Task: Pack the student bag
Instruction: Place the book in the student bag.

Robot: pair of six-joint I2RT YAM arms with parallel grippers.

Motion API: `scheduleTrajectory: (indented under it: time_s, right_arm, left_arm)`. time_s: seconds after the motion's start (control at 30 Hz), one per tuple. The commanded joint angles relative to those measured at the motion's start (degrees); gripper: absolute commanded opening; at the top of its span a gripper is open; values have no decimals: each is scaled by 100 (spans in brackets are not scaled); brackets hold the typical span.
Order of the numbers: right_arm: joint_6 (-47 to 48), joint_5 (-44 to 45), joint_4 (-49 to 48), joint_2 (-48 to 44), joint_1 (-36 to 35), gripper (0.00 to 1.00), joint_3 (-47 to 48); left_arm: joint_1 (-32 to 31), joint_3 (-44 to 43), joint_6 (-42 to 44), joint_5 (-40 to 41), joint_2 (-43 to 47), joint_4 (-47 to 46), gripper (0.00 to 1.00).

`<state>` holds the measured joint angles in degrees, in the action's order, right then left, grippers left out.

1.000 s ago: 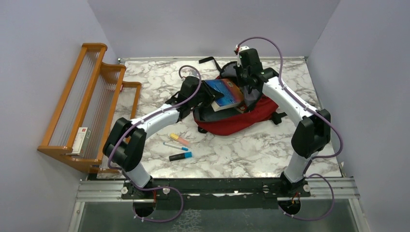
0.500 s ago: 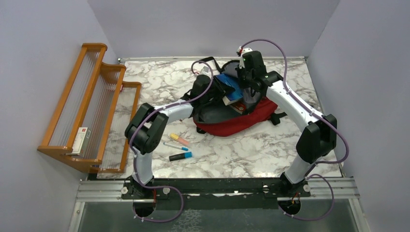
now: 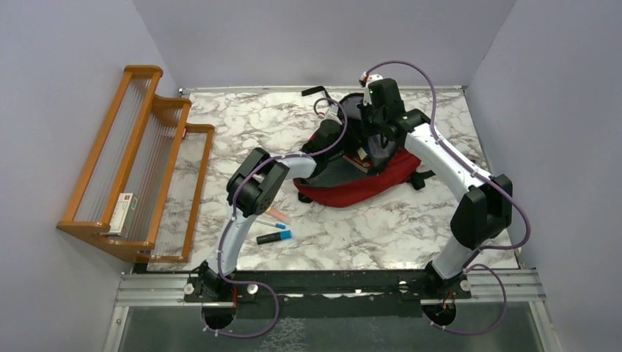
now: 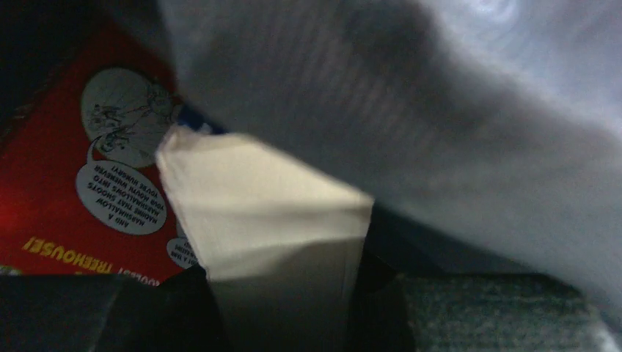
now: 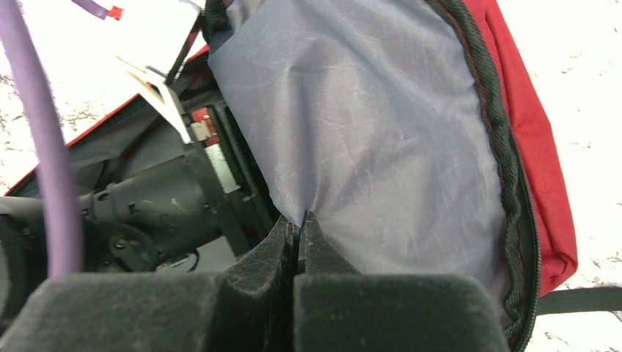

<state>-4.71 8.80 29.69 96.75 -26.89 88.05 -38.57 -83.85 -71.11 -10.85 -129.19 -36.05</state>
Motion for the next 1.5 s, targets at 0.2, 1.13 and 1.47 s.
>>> scheduleTrajectory:
  time_s: [0.2,1.13,1.47]
  right_arm:
    - [-74,9,-205,-319,-9,1,-265]
    - [-10,395,-327,-378,62,1,-579]
    - [13,469,-309,-350,66,1,-596]
  left_arm:
    - [-140,-590,-43,31,-411,-935,10]
    - [-78,-971,1263,198,260,2581,90]
    - [-64,-835,1617,148,642,3483,91]
